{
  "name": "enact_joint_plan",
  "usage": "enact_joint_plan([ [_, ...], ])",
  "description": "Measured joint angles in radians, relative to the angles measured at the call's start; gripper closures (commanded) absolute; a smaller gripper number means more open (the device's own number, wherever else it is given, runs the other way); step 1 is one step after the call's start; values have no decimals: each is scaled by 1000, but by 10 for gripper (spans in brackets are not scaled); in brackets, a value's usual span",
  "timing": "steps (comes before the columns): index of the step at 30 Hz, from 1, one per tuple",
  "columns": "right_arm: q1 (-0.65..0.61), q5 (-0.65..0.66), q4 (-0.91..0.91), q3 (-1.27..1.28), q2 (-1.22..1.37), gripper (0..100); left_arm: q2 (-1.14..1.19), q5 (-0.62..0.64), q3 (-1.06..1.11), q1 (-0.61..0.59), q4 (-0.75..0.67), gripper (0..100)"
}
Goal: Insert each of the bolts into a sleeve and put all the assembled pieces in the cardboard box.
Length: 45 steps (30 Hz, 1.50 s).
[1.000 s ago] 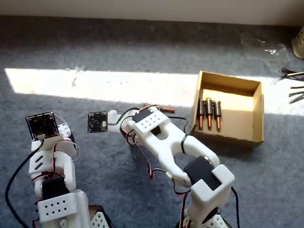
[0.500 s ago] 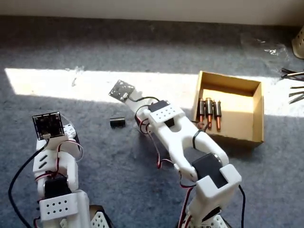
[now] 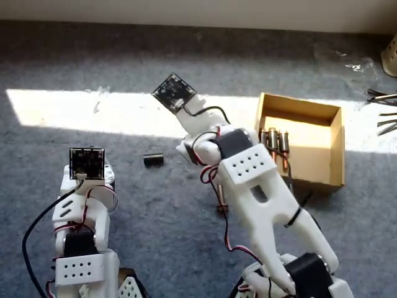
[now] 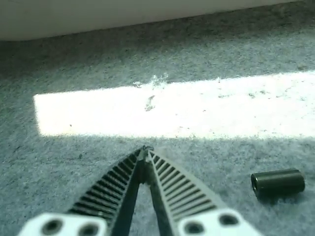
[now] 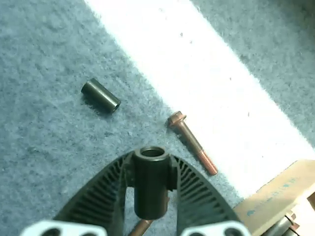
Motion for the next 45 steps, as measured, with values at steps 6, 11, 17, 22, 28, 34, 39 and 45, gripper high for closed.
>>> enact_joint_plan([
  [6, 32, 0, 14, 130, -187, 990, 0, -2, 0, 0, 0, 984],
  [11, 91, 0, 14, 232, -302, 990, 0, -2, 0, 6, 0, 983],
  [17, 117, -18, 14, 365, -442, 990, 0, -2, 0, 78, 0, 986],
  [22, 118, -147, 14, 482, -568, 990, 0, -2, 0, 115, 2, 986],
  [28, 163, -261, 14, 543, -684, 990, 2, -2, -77, 160, 115, 986],
  [34, 293, -328, -40, 628, -710, 990, 2, -2, -193, 229, 209, 986],
  [39, 299, -331, -107, 710, -715, 990, 2, -2, -262, 287, 256, 986],
  [45, 301, -331, -135, 733, -715, 990, 2, -2, -376, 293, 328, 986],
])
